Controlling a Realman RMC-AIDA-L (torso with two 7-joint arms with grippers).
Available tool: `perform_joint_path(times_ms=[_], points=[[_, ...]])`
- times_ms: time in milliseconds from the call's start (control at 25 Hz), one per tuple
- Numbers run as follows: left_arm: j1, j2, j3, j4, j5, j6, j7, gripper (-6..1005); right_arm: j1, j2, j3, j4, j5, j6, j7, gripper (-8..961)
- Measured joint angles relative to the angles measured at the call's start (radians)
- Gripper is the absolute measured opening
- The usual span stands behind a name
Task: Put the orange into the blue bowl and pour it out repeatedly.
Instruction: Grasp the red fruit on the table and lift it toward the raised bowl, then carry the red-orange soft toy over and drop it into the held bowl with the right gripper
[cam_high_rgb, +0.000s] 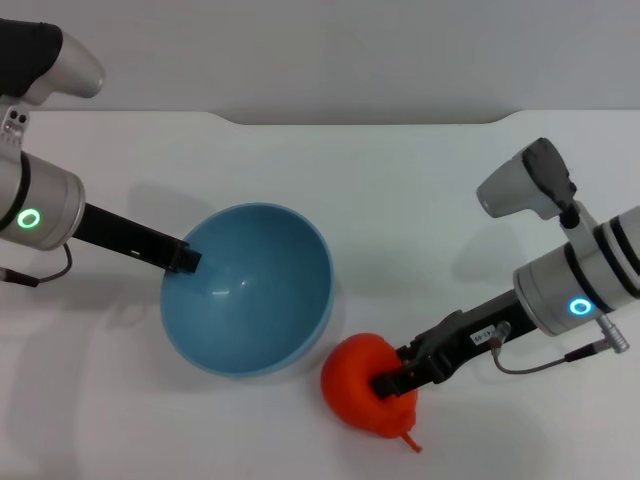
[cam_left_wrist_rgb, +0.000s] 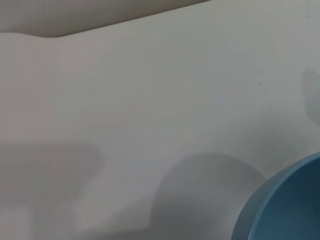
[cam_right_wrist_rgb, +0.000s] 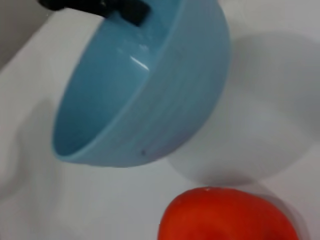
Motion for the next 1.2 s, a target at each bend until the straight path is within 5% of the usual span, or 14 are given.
perform_joint_path(times_ms=[320,760,1200], points=[[0.000,-0.001,0.007,-0.001,0.001,0.003,-0.001,0,-0.060,-0.007,0.001,-0.065,0.095,-0.014,0.003,459],[-0.021,-0.001,0.042,-0.002,0.001,0.002,-0.001,0,-0.203,-0.013,0.133,-0.275,0.128,-0.197,0.004,75],[-0.127,-0.009,0.227,-0.066,-0.013,0.001,-0.039,0,-0.347,-0.012,0.280,-0.661,0.319,-0.496,0.005,20]])
